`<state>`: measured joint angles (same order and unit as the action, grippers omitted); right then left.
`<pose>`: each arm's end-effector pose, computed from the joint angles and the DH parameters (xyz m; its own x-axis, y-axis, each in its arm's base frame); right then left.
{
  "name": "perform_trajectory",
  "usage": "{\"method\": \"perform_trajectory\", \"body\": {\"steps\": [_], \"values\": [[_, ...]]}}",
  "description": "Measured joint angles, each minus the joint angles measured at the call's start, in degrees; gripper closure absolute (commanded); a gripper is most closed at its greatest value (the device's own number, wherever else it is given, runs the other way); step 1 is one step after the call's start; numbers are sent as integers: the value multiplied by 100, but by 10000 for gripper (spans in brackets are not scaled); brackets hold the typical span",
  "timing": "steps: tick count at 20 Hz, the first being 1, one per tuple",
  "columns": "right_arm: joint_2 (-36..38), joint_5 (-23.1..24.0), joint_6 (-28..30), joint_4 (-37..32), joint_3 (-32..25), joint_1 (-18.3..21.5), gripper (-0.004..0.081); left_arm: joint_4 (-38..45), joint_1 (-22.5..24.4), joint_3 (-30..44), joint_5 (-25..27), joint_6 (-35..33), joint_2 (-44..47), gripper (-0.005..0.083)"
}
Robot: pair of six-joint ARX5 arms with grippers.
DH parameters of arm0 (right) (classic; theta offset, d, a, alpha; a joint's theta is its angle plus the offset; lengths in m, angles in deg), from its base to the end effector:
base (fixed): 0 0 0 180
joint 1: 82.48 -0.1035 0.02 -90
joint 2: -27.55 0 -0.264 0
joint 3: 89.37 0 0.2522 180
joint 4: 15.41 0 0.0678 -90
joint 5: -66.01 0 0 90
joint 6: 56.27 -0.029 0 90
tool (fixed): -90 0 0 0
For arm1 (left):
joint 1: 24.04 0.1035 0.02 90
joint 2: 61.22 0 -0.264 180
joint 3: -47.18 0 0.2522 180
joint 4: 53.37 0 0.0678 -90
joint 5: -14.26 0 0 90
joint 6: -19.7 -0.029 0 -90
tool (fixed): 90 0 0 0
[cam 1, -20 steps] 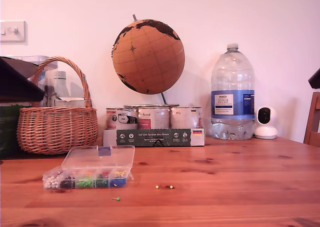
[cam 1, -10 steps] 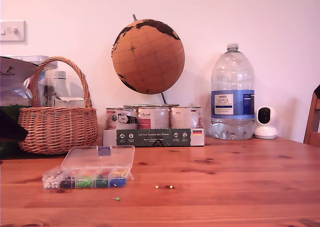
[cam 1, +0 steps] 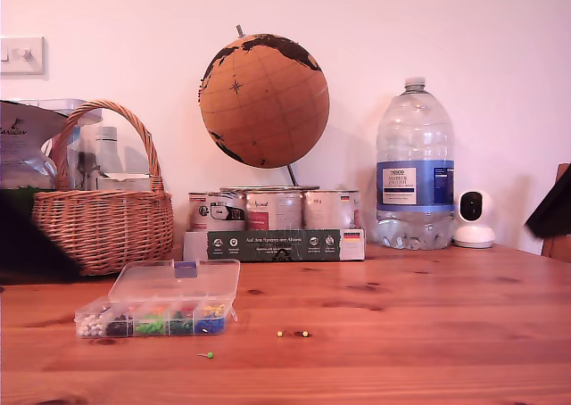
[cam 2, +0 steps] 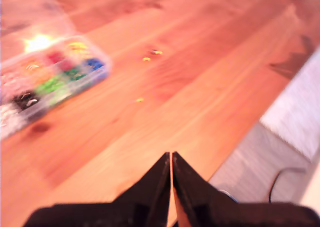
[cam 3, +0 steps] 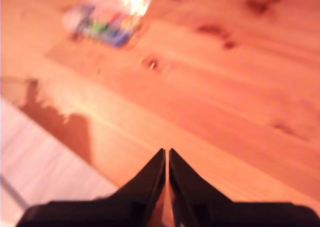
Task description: Sort the loose pins on the table into their correct compartments
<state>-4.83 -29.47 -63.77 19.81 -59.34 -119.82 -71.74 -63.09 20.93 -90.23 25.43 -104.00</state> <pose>0.0982 0.0784 0.1756 0.5694 0.5545 -0.6069 -0.5950 0.7874 0.1612 0.1093 -0.0980 0.1562 0.4590 -0.6946 -0.5539 0.7211 0.6555 -0.2243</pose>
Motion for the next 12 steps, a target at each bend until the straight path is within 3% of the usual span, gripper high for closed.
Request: {"method": "perform_trajectory", "body": {"steps": [7, 12], "values": [[-496, -15, 0, -649, 0, -177, 782, 20, -260, -695, 0, -431, -944, 797], [-704, -9, 2, -1075, 0, -177, 782, -520, -260, -1565, 90, -2109, -1272, 797]]}}
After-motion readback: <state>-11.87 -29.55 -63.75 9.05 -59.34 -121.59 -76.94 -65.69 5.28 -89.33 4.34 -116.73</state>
